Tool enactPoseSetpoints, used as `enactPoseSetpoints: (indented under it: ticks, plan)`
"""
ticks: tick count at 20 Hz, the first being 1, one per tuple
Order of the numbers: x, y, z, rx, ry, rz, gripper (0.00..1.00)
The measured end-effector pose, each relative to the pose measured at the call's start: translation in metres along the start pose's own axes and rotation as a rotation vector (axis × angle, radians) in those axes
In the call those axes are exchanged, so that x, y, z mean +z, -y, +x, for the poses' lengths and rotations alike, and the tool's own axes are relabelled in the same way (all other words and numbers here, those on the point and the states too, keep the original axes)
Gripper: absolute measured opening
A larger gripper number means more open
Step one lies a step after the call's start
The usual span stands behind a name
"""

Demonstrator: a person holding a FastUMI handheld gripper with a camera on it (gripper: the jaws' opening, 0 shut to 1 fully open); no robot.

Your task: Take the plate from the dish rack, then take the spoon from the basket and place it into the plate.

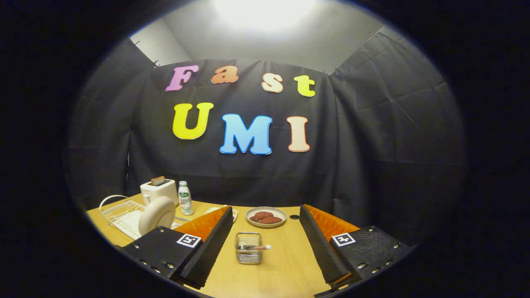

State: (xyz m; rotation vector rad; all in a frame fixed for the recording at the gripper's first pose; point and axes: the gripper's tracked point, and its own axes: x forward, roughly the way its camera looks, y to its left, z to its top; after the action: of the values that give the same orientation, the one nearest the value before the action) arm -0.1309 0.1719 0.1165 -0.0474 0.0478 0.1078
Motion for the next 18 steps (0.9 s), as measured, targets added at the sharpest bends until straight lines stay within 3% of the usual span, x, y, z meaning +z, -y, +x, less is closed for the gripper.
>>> enactPoseSetpoints:
  ticks: [6, 18]
  plan:
    - [0.013, -0.092, -0.003, 0.077, -0.070, 0.046, 0.99]
    - [-0.050, -0.232, 0.071, 0.199, -0.351, 0.258, 0.99]
